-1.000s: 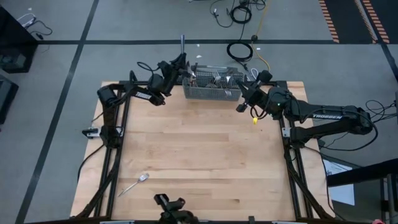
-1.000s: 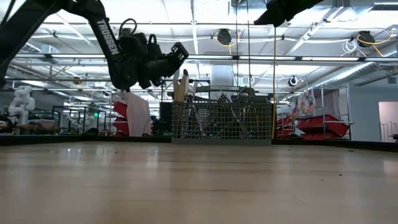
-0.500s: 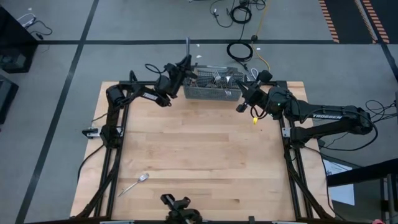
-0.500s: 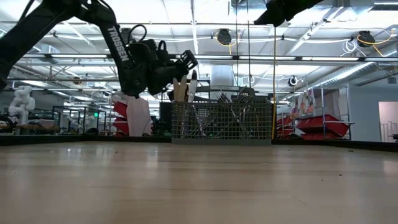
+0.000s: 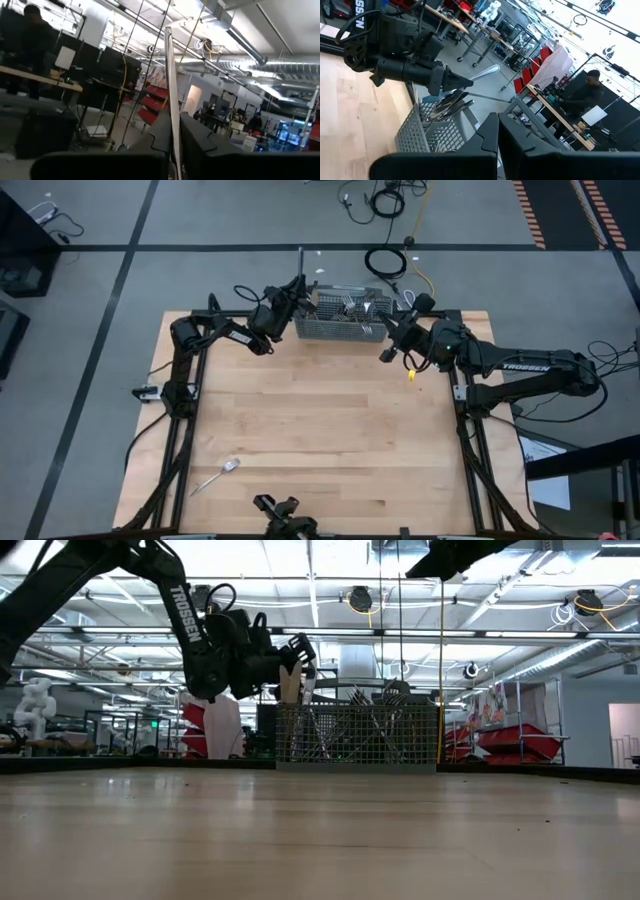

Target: Sort silverware

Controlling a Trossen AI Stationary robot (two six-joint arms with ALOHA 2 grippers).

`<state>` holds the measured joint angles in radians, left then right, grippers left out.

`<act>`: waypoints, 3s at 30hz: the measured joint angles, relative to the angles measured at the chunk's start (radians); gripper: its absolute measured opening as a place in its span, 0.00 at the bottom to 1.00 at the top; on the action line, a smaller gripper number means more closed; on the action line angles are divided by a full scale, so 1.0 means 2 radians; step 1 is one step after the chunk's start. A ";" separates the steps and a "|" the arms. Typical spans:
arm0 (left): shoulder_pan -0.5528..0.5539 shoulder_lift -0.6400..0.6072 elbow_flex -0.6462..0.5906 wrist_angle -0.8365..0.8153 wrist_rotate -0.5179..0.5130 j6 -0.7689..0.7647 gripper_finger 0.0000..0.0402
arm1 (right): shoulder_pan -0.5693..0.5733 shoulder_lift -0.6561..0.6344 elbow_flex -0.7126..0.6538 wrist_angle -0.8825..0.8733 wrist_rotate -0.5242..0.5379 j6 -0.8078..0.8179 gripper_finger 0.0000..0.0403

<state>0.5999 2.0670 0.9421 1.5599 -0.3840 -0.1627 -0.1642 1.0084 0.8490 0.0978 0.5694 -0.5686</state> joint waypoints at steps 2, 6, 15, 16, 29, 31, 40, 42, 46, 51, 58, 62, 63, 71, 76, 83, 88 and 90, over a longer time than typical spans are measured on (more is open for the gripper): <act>0.000 0.000 0.000 0.001 0.000 0.006 0.09 | 0.000 0.000 0.000 0.000 0.000 0.000 0.00; 0.000 0.000 0.000 -0.003 0.003 0.006 0.11 | 0.000 0.000 0.000 0.000 0.000 0.000 0.00; -0.001 0.000 0.000 -0.004 0.012 0.032 0.12 | 0.000 0.000 0.000 0.000 0.000 0.000 0.00; -0.002 0.000 0.000 -0.004 0.017 0.036 0.12 | 0.000 0.000 0.000 0.000 0.000 0.000 0.00; -0.003 0.000 0.000 -0.013 0.053 0.049 0.12 | -0.064 0.038 0.000 0.121 -0.062 0.137 0.00; -0.002 0.000 0.000 -0.013 0.055 0.049 0.10 | -0.096 0.066 0.000 0.132 -0.131 0.201 0.00; -0.002 0.000 0.000 -0.014 0.065 0.050 0.03 | -0.108 0.127 0.000 0.170 -0.209 0.226 0.00; -0.002 -0.003 0.000 0.001 0.069 0.060 0.03 | -0.101 0.122 0.000 0.170 -0.210 0.213 0.00; -0.002 -0.071 -0.011 -0.022 0.122 0.091 0.03 | -0.083 0.099 0.000 0.151 -0.222 0.183 0.00; -0.007 -0.249 -0.019 -0.345 0.173 0.140 0.07 | -0.053 0.054 0.000 0.094 -0.218 0.144 0.07; -0.049 -0.445 0.038 -0.939 0.178 0.181 0.21 | -0.043 0.008 0.001 0.013 -0.218 0.153 0.24; -0.079 -0.472 0.032 -1.088 0.172 0.138 0.32 | -0.043 0.012 0.001 0.006 -0.221 0.157 0.33; -0.087 -0.471 0.026 -1.117 0.166 0.131 0.35 | -0.043 0.014 0.001 0.005 -0.221 0.157 0.35; -0.115 -0.465 -0.098 -1.109 0.149 0.123 0.47 | -0.043 0.033 0.001 0.002 -0.222 0.147 0.43; -0.116 -0.467 -0.170 -1.079 0.151 0.118 0.47 | -0.043 0.040 0.001 0.002 -0.222 0.149 0.43; -0.129 -0.467 -0.219 -1.035 0.161 0.133 0.47 | -0.043 0.043 0.001 0.001 -0.222 0.168 0.42; -0.149 -0.467 -0.229 -1.011 0.150 0.134 0.47 | -0.043 0.043 0.000 -0.002 -0.221 0.172 0.42; -0.155 -0.463 -0.240 -1.004 0.141 0.122 0.47 | -0.043 0.043 0.000 -0.002 -0.220 0.172 0.42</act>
<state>0.2906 1.1418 0.4627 -0.4484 -0.1021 0.0818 -0.2512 1.0943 0.8497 0.0942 0.1284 -0.2251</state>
